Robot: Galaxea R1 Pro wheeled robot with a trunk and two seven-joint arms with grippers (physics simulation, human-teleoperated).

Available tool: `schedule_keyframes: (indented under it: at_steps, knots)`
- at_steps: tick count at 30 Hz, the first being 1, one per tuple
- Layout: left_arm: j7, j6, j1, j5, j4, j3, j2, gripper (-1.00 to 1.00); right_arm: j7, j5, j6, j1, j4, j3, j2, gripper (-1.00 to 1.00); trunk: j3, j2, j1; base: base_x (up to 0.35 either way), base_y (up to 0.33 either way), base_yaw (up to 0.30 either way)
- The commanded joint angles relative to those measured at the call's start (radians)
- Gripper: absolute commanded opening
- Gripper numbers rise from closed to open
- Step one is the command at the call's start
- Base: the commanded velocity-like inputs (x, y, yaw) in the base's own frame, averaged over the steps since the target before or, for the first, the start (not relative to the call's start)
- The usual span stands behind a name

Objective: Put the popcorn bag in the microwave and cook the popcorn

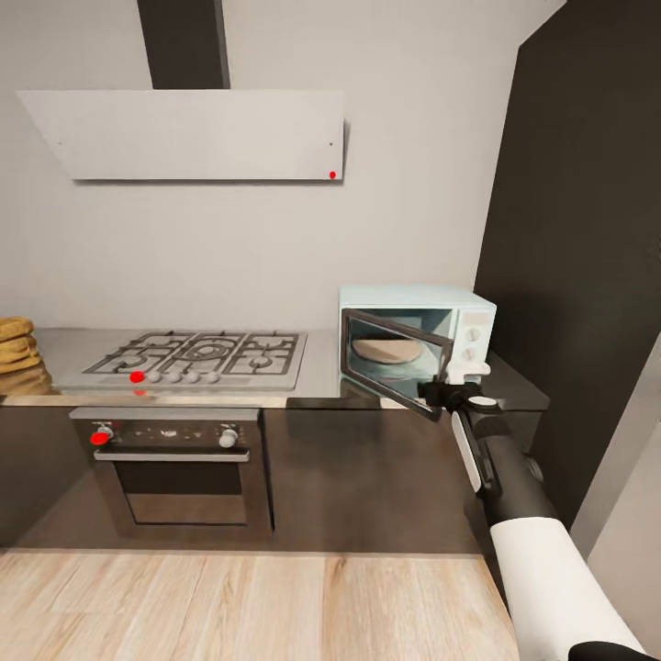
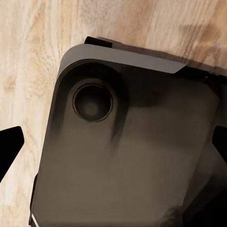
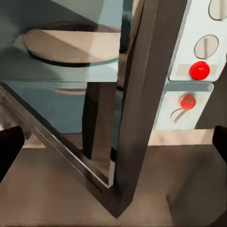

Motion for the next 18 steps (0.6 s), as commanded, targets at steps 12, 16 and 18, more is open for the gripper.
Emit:
schedule_keyframes:
  at_steps: [12,16,18]
  knots:
    - [0.001,-0.002,0.000,0.005,-0.003,0.001,0.001,1.00,0.136,0.011,0.139,0.158,-0.070,-0.006,-0.141,1.00,-0.001,-0.001,0.000,0.000,0.000,0.000]
    - [0.001,-0.002,0.000,0.006,-0.003,0.001,0.001,1.00,0.137,0.011,0.162,0.163,-0.081,-0.111,-0.203,1.00,-0.001,-0.001,0.000,0.000,0.000,0.000]
    - [0.001,-0.002,0.000,0.006,-0.003,0.001,0.000,1.00,0.138,0.012,0.164,0.163,-0.105,-0.157,-0.209,1.00,-0.001,-0.001,0.000,0.000,0.000,0.000]
